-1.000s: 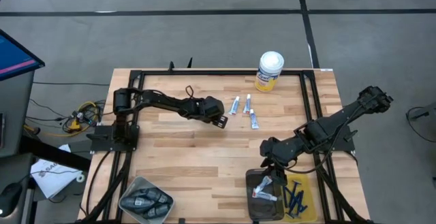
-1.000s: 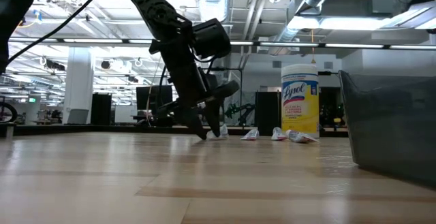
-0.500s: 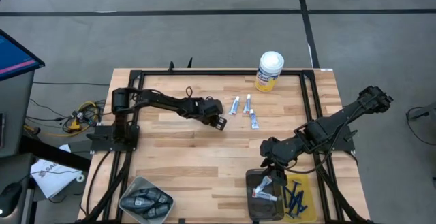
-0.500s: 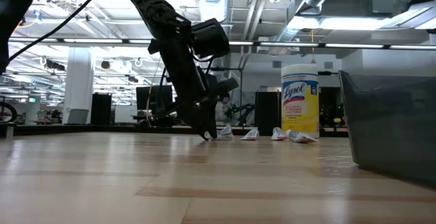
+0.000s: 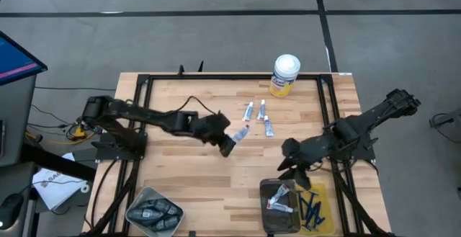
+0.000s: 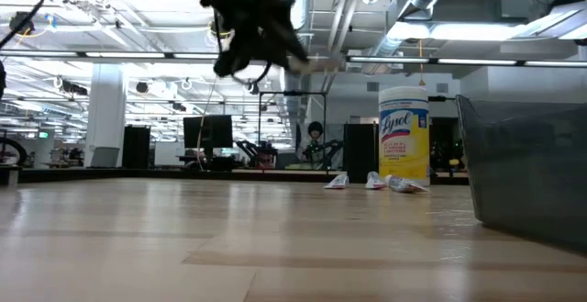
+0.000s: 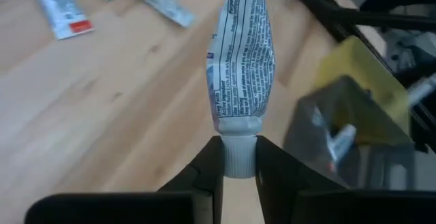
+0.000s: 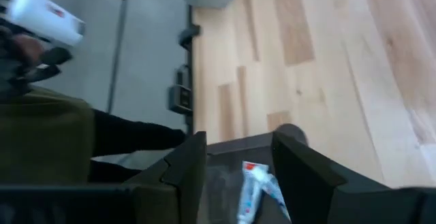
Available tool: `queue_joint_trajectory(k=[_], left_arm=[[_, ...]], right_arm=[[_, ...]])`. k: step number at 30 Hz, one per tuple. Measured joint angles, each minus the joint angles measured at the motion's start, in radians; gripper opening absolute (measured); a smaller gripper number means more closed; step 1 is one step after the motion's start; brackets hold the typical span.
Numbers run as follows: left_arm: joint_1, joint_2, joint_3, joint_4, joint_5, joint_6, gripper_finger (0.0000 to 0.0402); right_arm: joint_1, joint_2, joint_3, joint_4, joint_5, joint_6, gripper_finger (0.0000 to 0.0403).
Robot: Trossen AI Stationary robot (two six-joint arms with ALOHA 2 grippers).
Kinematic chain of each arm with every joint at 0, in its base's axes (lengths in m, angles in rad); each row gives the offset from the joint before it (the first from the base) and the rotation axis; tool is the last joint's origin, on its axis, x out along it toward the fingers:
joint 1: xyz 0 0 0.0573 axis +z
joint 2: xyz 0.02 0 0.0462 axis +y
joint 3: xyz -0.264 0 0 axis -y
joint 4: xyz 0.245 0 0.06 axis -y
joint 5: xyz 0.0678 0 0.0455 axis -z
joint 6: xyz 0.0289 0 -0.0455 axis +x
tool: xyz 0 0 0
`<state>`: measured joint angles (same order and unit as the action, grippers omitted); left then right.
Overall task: Pick & Place Travel size toiletries
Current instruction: Put the toothpaste into the black bin
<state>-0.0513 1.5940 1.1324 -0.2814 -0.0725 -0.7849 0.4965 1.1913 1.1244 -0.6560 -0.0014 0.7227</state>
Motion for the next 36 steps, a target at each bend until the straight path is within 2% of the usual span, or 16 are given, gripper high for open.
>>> queue_joint_trajectory(k=[4,8,12,16,20,23,32,36], left_arm=[[-0.100,-0.027,0.000,0.038,-0.043,0.000,0.0051],[-0.195,-0.028,0.000,0.137,-0.055,0.001,0.0051],[-0.265,-0.028,0.000,0.222,-0.058,0.002,0.0051],[-0.315,-0.028,0.001,0.254,-0.060,-0.004,0.0051],[-0.335,-0.028,0.001,0.255,-0.059,-0.009,0.0051],[-0.334,-0.028,0.001,0.267,-0.061,-0.012,0.0051],[-0.334,-0.028,0.002,0.276,-0.061,-0.007,0.0051],[-0.334,-0.028,0.002,0.276,-0.060,0.000,0.0051]], right_arm=[[0.037,-0.092,0.000,-0.002,0.010,0.000,0.0159],[0.068,-0.149,0.000,-0.002,0.127,-0.011,0.0159],[0.058,-0.164,0.000,0.005,0.233,-0.084,0.0162],[0.014,-0.148,0.000,0.032,0.242,-0.135,0.0193],[-0.033,-0.101,0.000,0.132,0.173,-0.223,0.0242],[-0.069,-0.053,0.001,0.216,0.087,-0.260,0.0262],[-0.164,0.094,0.000,0.300,-0.126,-0.262,0.0264],[-0.188,0.129,0.000,0.364,-0.179,-0.262,0.0264]])
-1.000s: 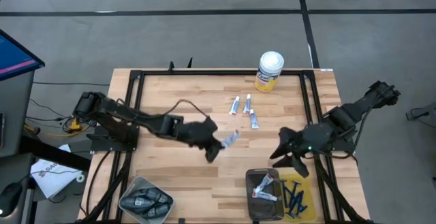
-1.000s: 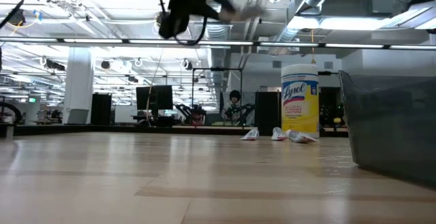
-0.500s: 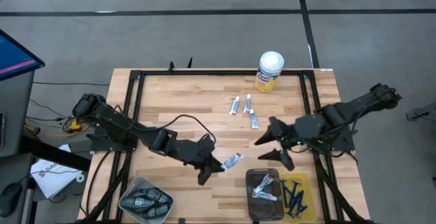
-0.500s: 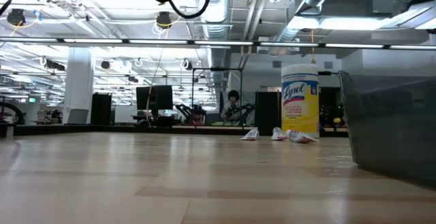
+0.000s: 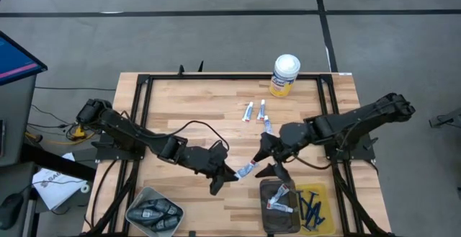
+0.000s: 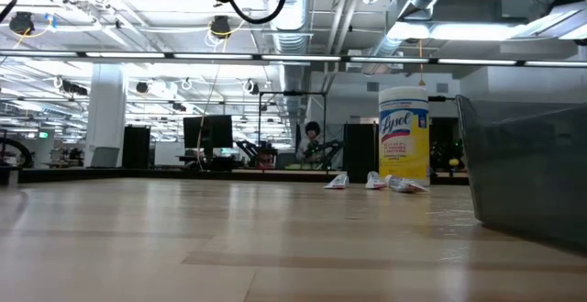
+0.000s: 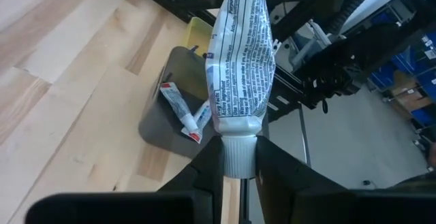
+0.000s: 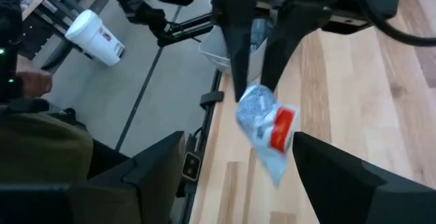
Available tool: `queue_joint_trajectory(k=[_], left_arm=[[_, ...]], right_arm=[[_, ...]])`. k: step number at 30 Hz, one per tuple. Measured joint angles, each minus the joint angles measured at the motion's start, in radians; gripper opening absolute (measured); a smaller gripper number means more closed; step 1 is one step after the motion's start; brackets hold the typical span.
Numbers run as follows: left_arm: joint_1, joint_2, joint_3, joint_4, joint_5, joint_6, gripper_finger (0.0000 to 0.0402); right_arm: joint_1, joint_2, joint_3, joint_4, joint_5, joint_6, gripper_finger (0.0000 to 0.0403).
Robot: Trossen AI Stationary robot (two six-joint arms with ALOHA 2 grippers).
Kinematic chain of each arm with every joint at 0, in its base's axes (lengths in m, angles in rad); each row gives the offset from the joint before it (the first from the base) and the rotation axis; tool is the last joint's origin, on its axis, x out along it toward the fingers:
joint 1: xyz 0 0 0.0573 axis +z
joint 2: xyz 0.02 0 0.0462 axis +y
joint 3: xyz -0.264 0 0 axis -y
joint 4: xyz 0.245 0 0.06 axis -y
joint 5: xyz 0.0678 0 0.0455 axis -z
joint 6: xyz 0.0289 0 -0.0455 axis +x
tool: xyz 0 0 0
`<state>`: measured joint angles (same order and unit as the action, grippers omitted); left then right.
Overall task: Pick & Place Travel size toiletries
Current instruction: Put the toothpaste into the black bin
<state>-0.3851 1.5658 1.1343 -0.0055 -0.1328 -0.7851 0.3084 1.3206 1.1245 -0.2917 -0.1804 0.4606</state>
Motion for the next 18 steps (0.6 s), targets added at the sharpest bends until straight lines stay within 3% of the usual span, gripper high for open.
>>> queue_joint_trajectory(k=[5,8,13,18], left_arm=[[0.000,0.000,0.000,-0.001,0.011,0.002,0.0051],[0.000,0.000,0.000,-0.002,0.012,0.003,0.0051],[0.000,0.000,0.000,0.000,0.019,0.022,0.0051],[-0.001,-0.002,0.000,0.003,0.024,0.026,0.0051]], right_arm=[[-0.026,0.011,0.000,0.023,-0.010,0.000,0.0255],[-0.040,0.011,0.000,0.026,-0.025,0.000,0.0228],[-0.057,0.011,0.000,0.038,-0.105,0.000,0.0134],[-0.057,0.011,0.000,0.038,-0.110,-0.021,0.0037]])
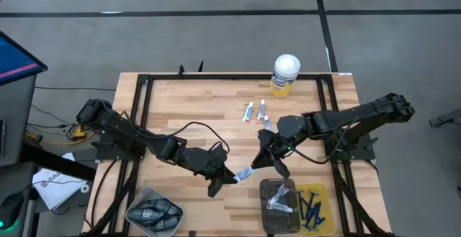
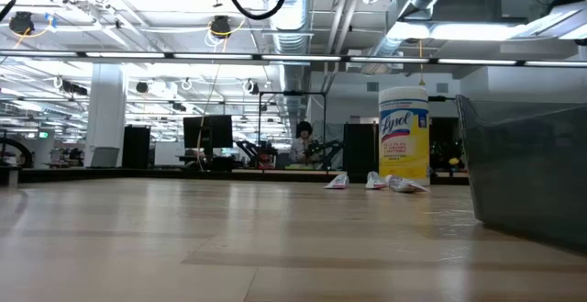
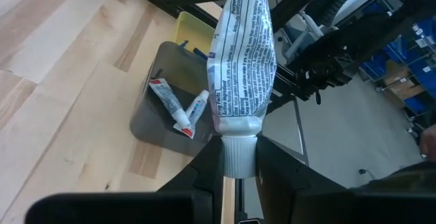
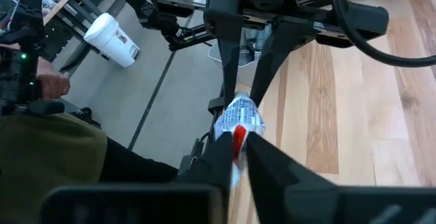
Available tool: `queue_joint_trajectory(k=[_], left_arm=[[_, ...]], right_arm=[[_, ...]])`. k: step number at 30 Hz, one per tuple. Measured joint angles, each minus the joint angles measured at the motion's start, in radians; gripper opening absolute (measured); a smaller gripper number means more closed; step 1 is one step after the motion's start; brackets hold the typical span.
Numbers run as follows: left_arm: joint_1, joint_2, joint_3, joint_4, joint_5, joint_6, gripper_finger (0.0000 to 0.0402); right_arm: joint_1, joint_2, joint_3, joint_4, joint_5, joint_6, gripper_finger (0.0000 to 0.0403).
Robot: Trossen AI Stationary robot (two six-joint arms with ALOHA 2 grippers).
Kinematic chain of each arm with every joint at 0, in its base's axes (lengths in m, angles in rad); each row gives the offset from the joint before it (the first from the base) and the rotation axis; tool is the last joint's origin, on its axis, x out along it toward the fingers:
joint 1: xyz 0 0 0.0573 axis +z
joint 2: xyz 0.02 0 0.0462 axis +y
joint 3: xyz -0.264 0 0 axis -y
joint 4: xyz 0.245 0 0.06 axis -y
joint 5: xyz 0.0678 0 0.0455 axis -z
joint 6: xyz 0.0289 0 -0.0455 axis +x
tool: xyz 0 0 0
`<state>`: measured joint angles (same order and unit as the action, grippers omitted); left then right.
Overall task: Pick & Place Travel size toiletries
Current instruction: Put the toothpaste into the black bin
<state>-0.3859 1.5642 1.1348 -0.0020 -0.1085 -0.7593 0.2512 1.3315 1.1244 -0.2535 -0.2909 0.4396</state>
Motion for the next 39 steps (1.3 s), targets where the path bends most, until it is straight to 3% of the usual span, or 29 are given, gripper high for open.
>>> queue_joint_trajectory(k=[3,8,12,21,29,34,39], left_arm=[[0.000,0.000,0.000,0.001,0.000,0.005,0.0051],[0.004,0.000,0.000,0.001,-0.002,0.007,0.0052],[0.004,0.000,0.000,0.001,-0.007,0.007,0.0063],[0.007,0.000,0.000,0.008,-0.042,0.019,0.0168],[0.005,-0.024,0.000,-0.035,0.031,0.020,0.0245],[0.018,-0.056,0.000,-0.046,0.036,0.047,0.0247],[0.055,-0.126,0.000,-0.068,0.027,0.096,0.0234]], right_arm=[[0.001,0.000,0.000,0.000,0.000,-0.002,0.0007],[0.001,0.000,0.000,-0.001,-0.001,0.002,0.0025],[0.002,0.000,0.000,-0.011,0.000,-0.005,0.0006],[0.041,-0.024,0.000,-0.042,0.058,-0.021,0.0001],[0.133,-0.132,0.000,-0.349,0.102,0.110,0.0000],[0.264,-0.093,0.000,-0.556,0.106,0.278,0.0000],[0.340,0.022,-0.001,-0.576,0.106,0.332,0.0000]])
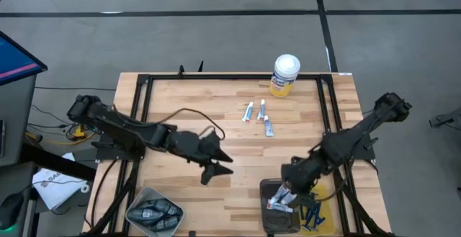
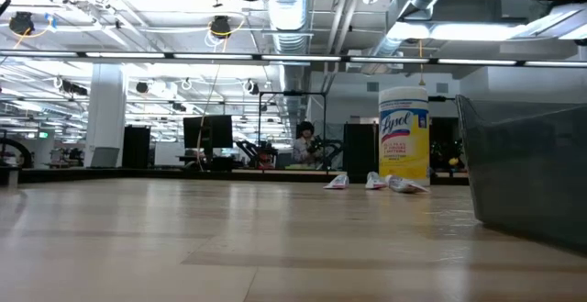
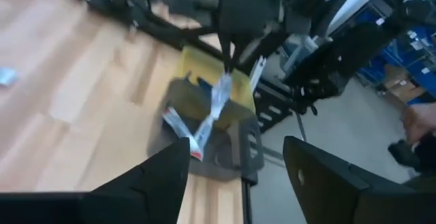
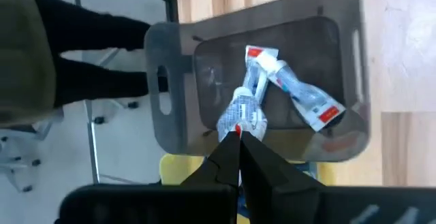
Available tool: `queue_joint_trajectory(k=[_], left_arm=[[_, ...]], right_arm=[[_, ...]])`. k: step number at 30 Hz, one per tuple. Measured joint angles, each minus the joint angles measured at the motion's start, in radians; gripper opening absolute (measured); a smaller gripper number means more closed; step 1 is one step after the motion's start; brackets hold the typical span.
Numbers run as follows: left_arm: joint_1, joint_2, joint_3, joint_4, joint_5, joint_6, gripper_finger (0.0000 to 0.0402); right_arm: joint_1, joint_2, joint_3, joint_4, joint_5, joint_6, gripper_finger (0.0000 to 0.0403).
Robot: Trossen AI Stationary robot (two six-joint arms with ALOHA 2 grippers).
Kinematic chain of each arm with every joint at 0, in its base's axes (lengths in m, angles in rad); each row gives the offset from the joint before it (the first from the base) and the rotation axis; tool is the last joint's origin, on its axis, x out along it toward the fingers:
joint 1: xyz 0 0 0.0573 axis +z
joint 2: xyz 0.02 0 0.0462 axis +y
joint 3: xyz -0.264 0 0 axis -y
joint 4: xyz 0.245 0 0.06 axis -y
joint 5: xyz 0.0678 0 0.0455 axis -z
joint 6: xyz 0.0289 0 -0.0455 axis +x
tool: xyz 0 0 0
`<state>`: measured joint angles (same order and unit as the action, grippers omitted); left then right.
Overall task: Pick & Place Travel size toiletries
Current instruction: Put the toothpaste into the black bin
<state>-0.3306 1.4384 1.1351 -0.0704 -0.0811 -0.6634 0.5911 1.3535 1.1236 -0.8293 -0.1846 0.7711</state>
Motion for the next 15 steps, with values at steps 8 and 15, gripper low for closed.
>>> queue_joint_trajectory(k=[8,15], left_arm=[[0.032,-0.143,0.000,-0.017,-0.001,0.154,0.0221],[0.031,-0.268,0.000,-0.027,-0.009,0.240,0.0233]], right_arm=[[-0.005,0.122,0.001,0.088,-0.094,-0.019,0.0032],[-0.076,0.118,0.001,0.075,-0.133,-0.021,0.0162]])
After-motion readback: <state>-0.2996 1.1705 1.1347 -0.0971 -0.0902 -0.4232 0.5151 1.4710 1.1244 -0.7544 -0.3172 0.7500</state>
